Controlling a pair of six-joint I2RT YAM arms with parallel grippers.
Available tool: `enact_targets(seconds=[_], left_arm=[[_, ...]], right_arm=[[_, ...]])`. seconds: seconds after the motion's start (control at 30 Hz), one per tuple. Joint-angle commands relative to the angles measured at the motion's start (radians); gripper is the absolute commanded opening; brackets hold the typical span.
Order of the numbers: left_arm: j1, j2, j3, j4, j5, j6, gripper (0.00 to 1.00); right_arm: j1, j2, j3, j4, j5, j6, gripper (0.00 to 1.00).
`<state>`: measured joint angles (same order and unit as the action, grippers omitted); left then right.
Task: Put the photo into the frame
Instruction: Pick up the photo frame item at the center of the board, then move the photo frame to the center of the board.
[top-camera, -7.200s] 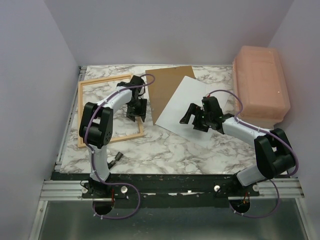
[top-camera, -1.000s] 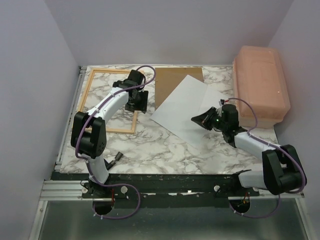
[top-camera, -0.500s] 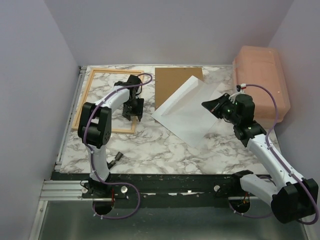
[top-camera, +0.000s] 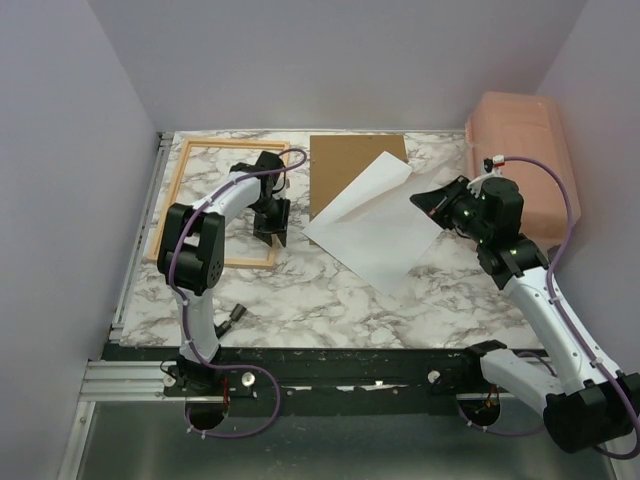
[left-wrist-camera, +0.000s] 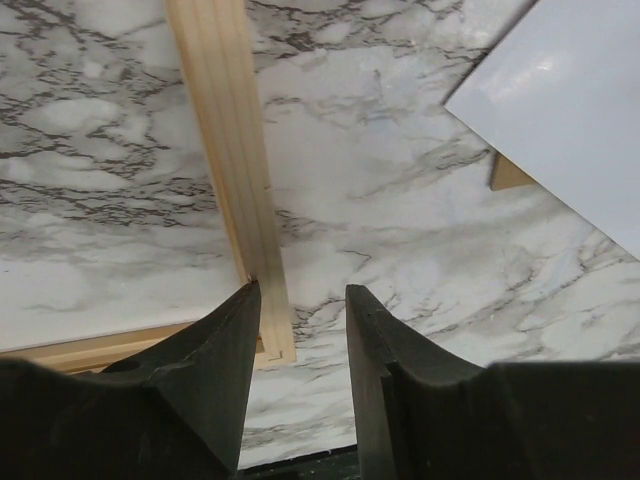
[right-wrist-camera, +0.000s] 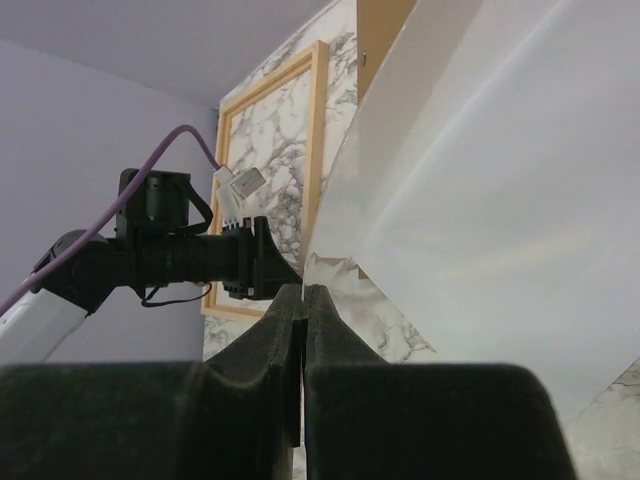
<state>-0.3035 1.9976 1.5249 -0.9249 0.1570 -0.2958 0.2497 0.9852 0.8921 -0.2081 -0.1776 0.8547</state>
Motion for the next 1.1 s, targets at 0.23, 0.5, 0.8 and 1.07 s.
enact_targets(seconds=[0.23, 0.5, 0.8, 1.07], left_arm=[[-0.048, 0.018, 0.007, 0.013, 0.222, -0.02, 0.41], [-0.049, 0.029, -0.005, 0.058, 0.359, -0.054, 0.38], [-0.038, -0.109, -0.069, 0.059, 0.084, -0.04, 0.6], [0.013, -0.221, -0.307, 0.189, -0.057, -0.21, 0.69]], right_arm=[[0.003, -0.026, 0.053, -0.043, 0.02, -0.025, 0.01], [0.003, -0.02, 0.074, -0.042, -0.034, -0.043, 0.01], [0.003, -0.02, 0.081, -0.043, -0.064, -0.034, 0.01], [0.003, -0.009, 0.054, -0.005, -0.13, -0.012, 0.01]])
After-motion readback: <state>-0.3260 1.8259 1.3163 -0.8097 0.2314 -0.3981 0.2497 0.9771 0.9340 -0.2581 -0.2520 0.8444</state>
